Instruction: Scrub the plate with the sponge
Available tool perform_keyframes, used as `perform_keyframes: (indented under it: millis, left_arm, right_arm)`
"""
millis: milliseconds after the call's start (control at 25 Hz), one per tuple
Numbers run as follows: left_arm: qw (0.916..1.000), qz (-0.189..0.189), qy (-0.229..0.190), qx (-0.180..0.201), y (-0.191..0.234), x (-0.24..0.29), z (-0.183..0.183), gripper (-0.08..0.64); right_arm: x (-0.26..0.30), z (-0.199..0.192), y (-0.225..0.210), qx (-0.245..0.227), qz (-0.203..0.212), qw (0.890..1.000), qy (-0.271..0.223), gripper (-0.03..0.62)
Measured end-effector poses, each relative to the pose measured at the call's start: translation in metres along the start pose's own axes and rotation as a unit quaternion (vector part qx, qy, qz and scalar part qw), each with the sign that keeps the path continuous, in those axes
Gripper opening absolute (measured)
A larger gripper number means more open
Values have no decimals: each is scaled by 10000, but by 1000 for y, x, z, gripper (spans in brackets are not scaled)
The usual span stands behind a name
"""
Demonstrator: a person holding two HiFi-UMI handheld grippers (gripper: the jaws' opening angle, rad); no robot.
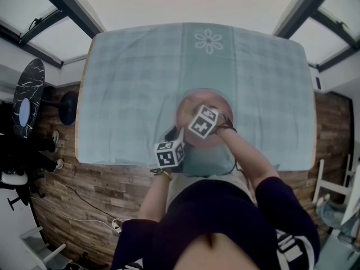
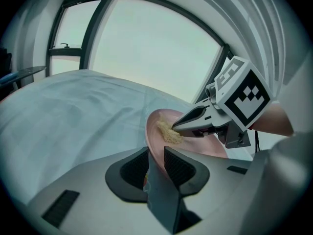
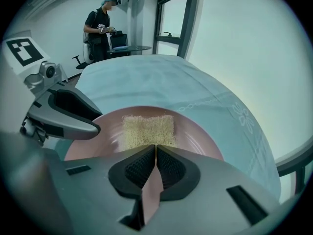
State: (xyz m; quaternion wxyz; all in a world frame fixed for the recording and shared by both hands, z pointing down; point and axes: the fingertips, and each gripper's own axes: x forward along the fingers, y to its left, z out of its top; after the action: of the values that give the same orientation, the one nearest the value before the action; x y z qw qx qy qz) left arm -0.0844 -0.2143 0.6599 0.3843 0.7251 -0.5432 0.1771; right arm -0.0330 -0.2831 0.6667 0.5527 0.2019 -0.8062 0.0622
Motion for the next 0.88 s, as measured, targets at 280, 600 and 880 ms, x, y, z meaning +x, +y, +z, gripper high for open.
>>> perform_keyframes:
  millis: [280, 600, 880]
  left_arm:
    - [10000, -4, 19, -43, 1, 2, -1, 104]
    - [10000, 7, 10, -30, 1, 3, -3, 104]
    - [10000, 3, 6, -23, 2, 3, -3, 104]
  right_arm:
    - [-3, -16, -23, 112, -216, 9996, 129, 25]
    - [-13, -48, -44, 267, -488, 9977, 385, 25]
    - [-20, -70, -49, 360, -548, 9962, 571, 25]
